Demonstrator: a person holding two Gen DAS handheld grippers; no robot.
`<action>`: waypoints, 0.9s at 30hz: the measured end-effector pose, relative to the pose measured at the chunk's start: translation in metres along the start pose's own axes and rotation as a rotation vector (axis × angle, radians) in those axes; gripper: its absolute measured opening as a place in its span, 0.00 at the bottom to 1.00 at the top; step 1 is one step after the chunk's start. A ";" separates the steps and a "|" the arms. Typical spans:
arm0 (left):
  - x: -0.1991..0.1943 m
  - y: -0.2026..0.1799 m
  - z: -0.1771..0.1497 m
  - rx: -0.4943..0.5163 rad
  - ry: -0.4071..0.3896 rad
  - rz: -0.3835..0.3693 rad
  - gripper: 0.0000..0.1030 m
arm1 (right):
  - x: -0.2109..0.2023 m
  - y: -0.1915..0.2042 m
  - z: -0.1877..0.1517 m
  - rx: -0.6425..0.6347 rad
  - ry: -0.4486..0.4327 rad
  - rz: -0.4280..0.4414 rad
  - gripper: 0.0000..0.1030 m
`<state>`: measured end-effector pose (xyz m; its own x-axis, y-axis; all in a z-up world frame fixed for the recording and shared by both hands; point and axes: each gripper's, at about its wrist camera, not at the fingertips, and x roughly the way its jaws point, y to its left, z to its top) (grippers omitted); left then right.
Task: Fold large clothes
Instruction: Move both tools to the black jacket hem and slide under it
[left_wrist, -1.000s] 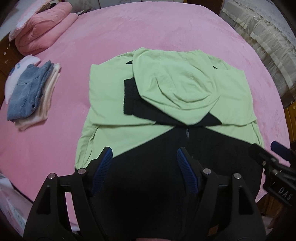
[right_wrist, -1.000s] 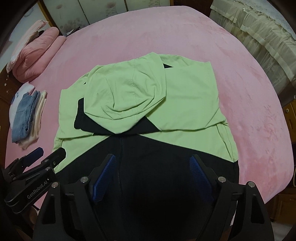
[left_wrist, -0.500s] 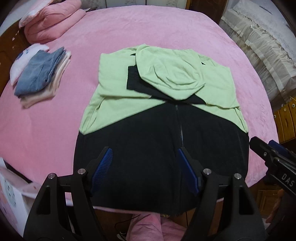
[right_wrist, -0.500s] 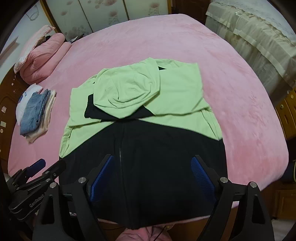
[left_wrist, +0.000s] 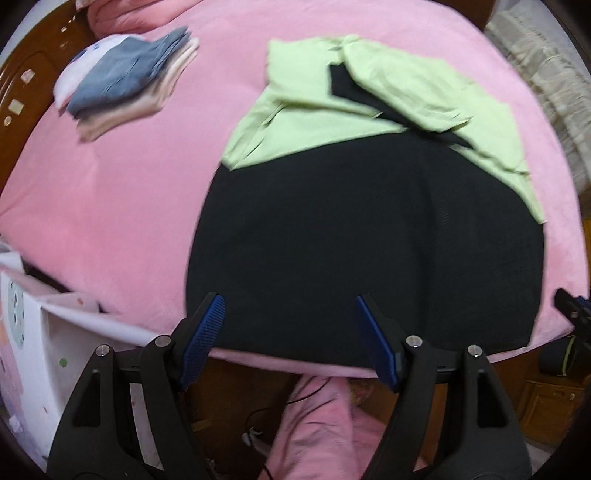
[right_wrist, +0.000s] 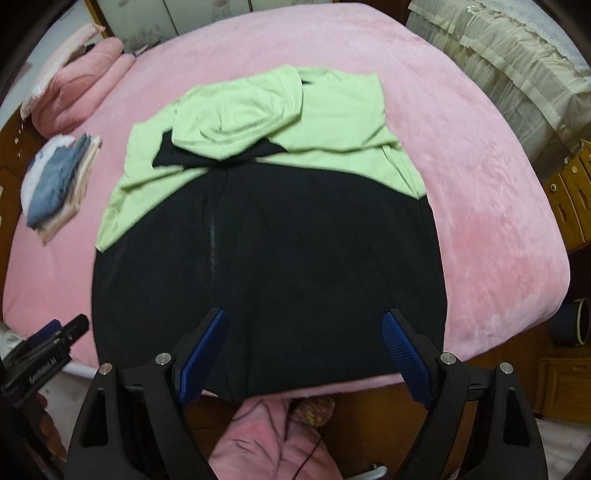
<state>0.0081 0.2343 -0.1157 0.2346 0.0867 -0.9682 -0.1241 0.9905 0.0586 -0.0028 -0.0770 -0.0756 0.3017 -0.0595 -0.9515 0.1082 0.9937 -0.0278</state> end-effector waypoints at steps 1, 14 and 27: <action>0.008 0.005 -0.005 0.003 0.015 0.013 0.68 | 0.006 -0.004 -0.004 -0.007 0.010 -0.010 0.84; 0.071 0.064 -0.041 0.000 0.032 -0.081 0.68 | 0.087 -0.102 -0.069 -0.090 0.031 0.083 0.84; 0.113 0.122 -0.067 -0.008 0.051 -0.212 0.75 | 0.152 -0.247 -0.118 0.022 -0.042 0.320 0.77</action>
<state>-0.0447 0.3577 -0.2341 0.2068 -0.1291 -0.9698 -0.0846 0.9852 -0.1492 -0.0960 -0.3201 -0.2495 0.3627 0.2516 -0.8973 0.0213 0.9604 0.2779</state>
